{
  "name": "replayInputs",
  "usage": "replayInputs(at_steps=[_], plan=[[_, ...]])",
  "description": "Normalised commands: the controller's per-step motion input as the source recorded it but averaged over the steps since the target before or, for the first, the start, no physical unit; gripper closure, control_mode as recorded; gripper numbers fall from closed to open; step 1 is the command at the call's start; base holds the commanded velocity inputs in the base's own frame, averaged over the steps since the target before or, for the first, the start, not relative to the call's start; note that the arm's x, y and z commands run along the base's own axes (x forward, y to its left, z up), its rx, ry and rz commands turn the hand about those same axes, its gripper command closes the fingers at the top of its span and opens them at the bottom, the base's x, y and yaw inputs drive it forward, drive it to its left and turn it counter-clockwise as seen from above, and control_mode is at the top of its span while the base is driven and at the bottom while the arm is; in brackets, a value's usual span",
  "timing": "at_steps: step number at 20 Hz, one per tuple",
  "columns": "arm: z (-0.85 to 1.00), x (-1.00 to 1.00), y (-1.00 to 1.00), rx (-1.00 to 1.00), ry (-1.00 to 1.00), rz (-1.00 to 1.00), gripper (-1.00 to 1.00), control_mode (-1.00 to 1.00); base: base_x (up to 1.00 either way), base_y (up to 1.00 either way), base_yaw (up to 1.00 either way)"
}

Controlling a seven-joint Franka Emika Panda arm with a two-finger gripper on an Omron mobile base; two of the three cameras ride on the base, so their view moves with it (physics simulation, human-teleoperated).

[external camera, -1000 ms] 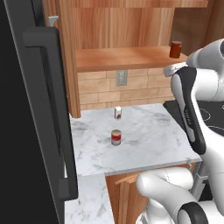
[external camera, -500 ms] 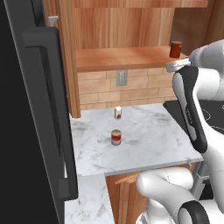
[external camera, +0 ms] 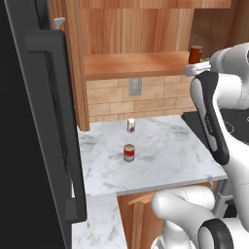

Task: Pick the cans from the counter and place them in their designated side in the cabinet.

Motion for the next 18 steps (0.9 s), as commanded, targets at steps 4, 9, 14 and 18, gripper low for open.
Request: replayInputs(at_steps=[4,9,14,18], plan=[[0.03,0.15,0.0,0.0,0.0,0.0,1.0,-1.0,0.0,0.0,0.0],[0.01,0.16,-0.02,0.0,0.0,0.0,1.0,-1.0,0.0,0.0,0.0],[0.01,0.16,-0.08,0.0,0.0,0.0,1.0,-1.0,0.0,0.0,0.0],[0.01,0.17,-0.09,0.0,0.0,0.0,1.0,-1.0,0.0,0.0,0.0]])
